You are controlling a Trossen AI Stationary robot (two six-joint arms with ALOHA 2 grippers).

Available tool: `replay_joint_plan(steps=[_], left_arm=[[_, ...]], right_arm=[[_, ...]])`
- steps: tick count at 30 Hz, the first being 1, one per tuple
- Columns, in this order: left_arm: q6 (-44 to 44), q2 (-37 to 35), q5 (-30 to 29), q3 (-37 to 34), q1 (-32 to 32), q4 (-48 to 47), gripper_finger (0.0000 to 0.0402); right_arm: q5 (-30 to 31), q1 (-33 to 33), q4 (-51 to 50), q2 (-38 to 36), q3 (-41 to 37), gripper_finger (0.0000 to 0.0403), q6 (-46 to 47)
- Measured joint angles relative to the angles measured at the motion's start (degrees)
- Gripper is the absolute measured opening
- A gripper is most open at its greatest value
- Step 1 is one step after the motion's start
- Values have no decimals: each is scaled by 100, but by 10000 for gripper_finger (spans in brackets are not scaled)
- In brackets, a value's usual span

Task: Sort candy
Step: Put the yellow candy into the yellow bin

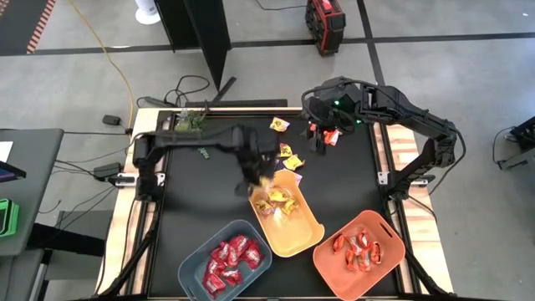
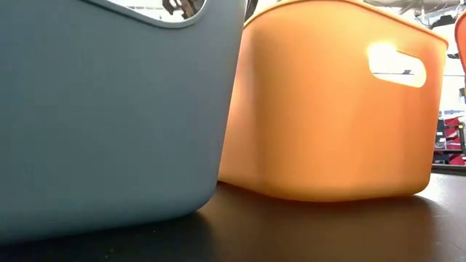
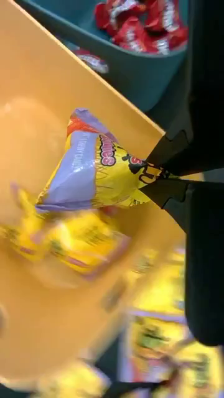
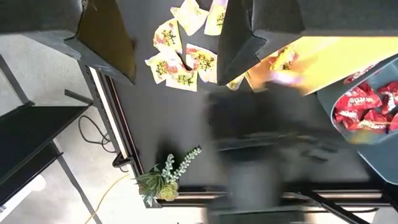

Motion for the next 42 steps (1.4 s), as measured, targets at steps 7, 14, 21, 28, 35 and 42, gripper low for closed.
replay_joint_plan(steps=[7,14,21,28,35,42], left_arm=[[34,9,-770,-327,-571,876,31],[-177,2,-1074,-350,-688,778,189],[-921,-386,-1886,-461,-642,91,301],[-1376,-1705,-1935,-1860,-453,952,284],[-1981,-3550,-2164,-3989,118,2908,261],[-2391,-4840,-2255,-5163,549,4102,258]], right_arm=[[0,-2,0,0,0,240,69],[0,16,-140,0,0,240,277],[0,20,-401,0,0,240,141],[0,-40,-739,18,0,240,-239],[-2,-399,-643,28,-636,240,-251],[-9,-958,-360,33,-2302,240,-207]])
